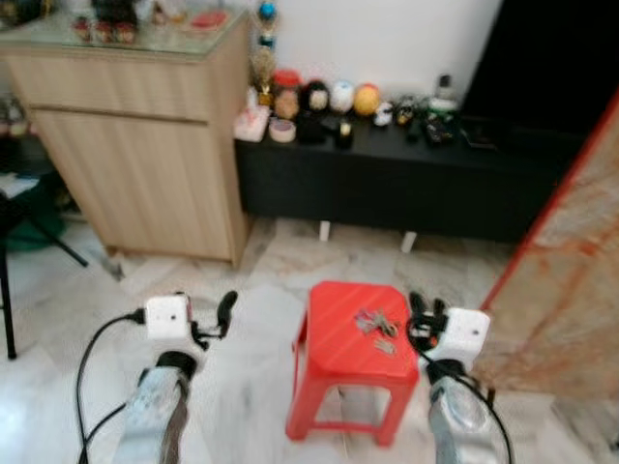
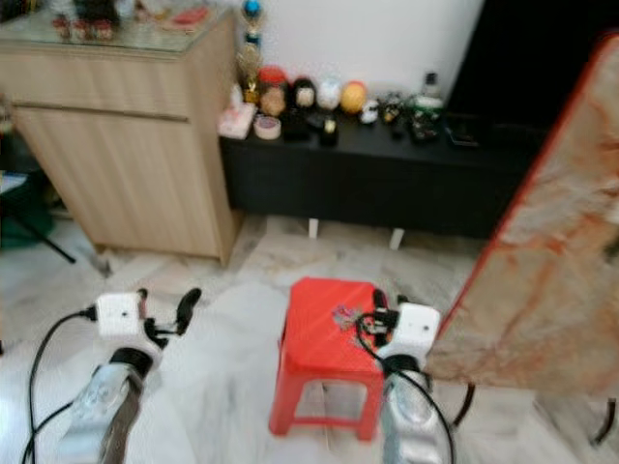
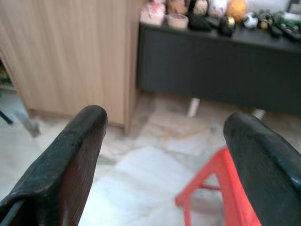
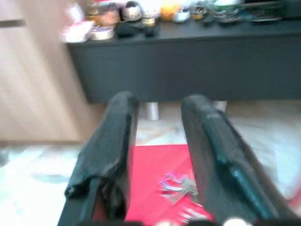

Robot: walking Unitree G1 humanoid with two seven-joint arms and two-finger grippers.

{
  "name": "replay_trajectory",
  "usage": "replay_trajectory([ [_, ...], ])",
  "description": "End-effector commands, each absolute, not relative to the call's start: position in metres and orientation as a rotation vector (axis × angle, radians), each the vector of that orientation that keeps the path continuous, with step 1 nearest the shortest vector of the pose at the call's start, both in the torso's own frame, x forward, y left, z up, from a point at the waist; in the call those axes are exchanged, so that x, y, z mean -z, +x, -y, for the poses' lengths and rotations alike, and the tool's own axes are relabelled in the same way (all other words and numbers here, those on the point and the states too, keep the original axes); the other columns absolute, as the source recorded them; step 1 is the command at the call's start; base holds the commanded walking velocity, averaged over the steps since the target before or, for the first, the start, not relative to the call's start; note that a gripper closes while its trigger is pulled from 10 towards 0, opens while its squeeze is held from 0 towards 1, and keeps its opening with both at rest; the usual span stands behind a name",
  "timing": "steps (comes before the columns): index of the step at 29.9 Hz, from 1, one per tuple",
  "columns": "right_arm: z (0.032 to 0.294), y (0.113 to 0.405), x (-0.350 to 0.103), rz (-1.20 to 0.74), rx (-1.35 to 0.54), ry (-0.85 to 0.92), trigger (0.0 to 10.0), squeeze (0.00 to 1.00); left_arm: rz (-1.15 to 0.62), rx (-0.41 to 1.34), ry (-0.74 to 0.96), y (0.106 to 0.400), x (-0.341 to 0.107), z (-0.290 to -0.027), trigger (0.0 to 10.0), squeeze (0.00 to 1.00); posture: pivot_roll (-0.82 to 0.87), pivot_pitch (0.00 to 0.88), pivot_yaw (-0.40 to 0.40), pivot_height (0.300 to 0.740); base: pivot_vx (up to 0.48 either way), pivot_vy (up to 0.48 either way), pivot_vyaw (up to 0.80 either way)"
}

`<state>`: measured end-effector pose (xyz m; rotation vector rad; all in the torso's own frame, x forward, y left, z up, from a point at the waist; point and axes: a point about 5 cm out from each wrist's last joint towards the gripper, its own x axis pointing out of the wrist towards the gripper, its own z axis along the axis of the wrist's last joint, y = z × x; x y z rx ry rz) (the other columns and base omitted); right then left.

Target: Hang keys on a hook

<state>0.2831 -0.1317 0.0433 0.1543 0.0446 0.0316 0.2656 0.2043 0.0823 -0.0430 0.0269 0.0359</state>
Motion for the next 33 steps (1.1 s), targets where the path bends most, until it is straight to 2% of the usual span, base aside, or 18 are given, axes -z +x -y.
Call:
replay_trajectory([
  [1,0.1439,0.2798,-0.0407,-0.053,0.006,0.146,10.0,0.00,-0.022,-0.002,-0.048,0.2680,-0.0840,-0.1941,10.0,0.00,0.07,0.000,-0.056,0.740,0.341,0.000,0.40],
  [5,0.1440,0.2798,-0.0410,-0.054,0.005,0.143,10.0,0.00,-0.021,-0.003,-0.049,0.2688,-0.0842,-0.1938,10.0,0.00,0.07,0.008,-0.059,0.740,0.341,0.000,0.80],
  [26,0.1465,0.2798,-0.0384,-0.082,0.029,0.179,10.0,0.00,-0.024,0.000,-0.047,0.2683,-0.0831,-0.1901,10.0,0.00,0.07,0.030,-0.068,0.740,0.339,0.000,0.00],
  [33,0.1514,0.2779,-0.0407,-0.054,0.062,0.177,10.0,0.00,-0.017,0.010,-0.060,0.2654,-0.0831,-0.1887,10.0,0.00,0.07,0.034,-0.067,0.740,0.000,0.000,0.00],
])
